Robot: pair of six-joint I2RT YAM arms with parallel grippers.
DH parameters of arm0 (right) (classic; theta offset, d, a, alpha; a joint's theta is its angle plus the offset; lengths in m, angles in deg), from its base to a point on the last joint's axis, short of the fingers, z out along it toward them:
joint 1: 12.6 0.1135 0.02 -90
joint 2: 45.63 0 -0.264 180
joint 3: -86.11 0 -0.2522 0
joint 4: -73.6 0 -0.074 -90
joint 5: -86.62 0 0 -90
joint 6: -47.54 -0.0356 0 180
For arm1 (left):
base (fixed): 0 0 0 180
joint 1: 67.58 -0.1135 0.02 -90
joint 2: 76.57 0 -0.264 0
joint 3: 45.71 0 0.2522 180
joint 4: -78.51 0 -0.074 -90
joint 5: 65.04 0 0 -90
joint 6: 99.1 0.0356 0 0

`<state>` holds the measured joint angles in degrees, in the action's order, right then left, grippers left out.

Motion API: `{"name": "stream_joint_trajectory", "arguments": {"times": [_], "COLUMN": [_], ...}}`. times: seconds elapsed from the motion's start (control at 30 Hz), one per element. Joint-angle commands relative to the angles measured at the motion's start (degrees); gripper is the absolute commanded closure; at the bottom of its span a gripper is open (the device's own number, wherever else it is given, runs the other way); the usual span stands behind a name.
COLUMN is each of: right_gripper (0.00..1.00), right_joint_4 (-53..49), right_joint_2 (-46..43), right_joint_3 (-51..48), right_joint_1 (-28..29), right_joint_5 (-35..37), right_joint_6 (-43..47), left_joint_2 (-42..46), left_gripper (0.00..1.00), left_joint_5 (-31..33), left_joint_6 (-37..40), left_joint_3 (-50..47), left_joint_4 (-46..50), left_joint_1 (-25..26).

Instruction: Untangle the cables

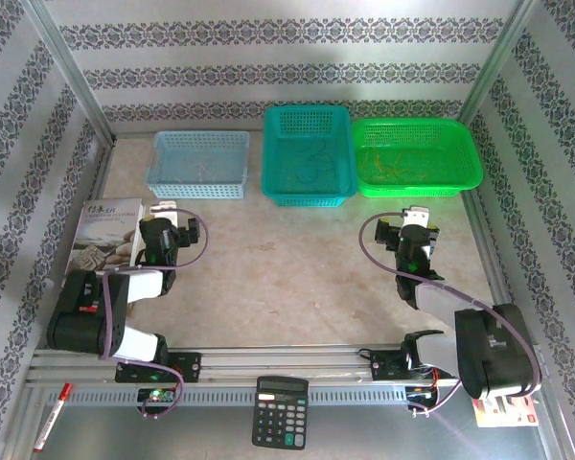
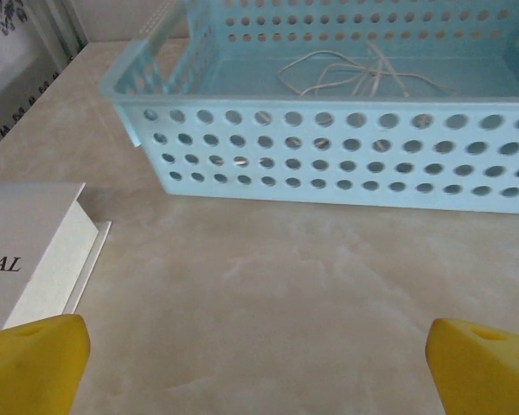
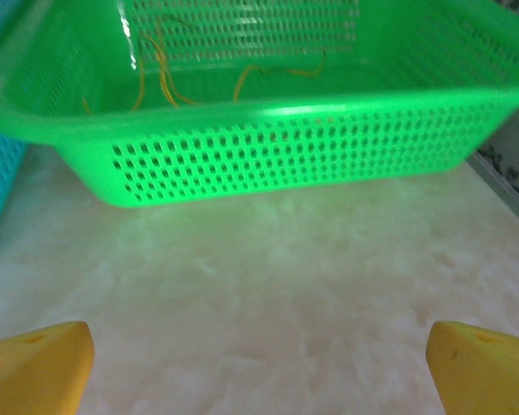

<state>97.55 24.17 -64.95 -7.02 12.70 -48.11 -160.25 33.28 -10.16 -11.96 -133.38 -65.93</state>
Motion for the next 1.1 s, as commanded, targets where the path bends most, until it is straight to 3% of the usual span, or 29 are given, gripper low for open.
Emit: {"name": "stream_joint_trajectory", "arguments": {"times": [0.0,0.07,0.13,0.2,0.27,0.37,0.43,1.07], "right_gripper": [0.02,0.02,0.02,0.02,0.02,0.02,0.02,0.02], "right_joint_4": [12.76,18.48,30.8,38.29,24.27,24.12,15.67,17.41], "right_joint_2": [3.25,7.95,17.07,21.32,15.97,19.0,17.42,18.02], "right_joint_3": [-0.45,-0.71,-2.46,-2.78,-0.02,3.0,6.4,6.09], "right_joint_1": [-1.01,-1.28,-1.72,-1.72,-2.55,-4.64,-5.61,-4.02], "right_joint_5": [-7.69,-8.49,-8.62,-8.95,-10.95,-14.31,-14.02,-12.12], "right_joint_6": [5.08,6.24,5.83,5.83,5.57,3.69,2.13,3.86], "left_joint_2": [-5.27,-8.83,-6.48,-8.15,-7.16,-7.44,-7.49,-7.58], "left_gripper": [0.0,0.0,0.0,0.0,0.0,0.0,0.0,0.0], "left_joint_5": [-5.4,-7.52,-8.38,-9.57,-9.94,-10.42,-10.43,-10.21], "left_joint_6": [0.19,1.16,0.57,0.99,0.72,1.02,0.98,1.15], "left_joint_3": [-1.64,-2.21,-0.2,0.09,1.73,2.63,2.74,2.41], "left_joint_4": [-14.59,-19.61,-11.19,-13.58,-8.65,-7.64,-7.35,-8.31], "left_joint_1": [-1.3,-1.34,-1.64,-1.98,-2.09,-2.15,-2.18,-2.09]}}
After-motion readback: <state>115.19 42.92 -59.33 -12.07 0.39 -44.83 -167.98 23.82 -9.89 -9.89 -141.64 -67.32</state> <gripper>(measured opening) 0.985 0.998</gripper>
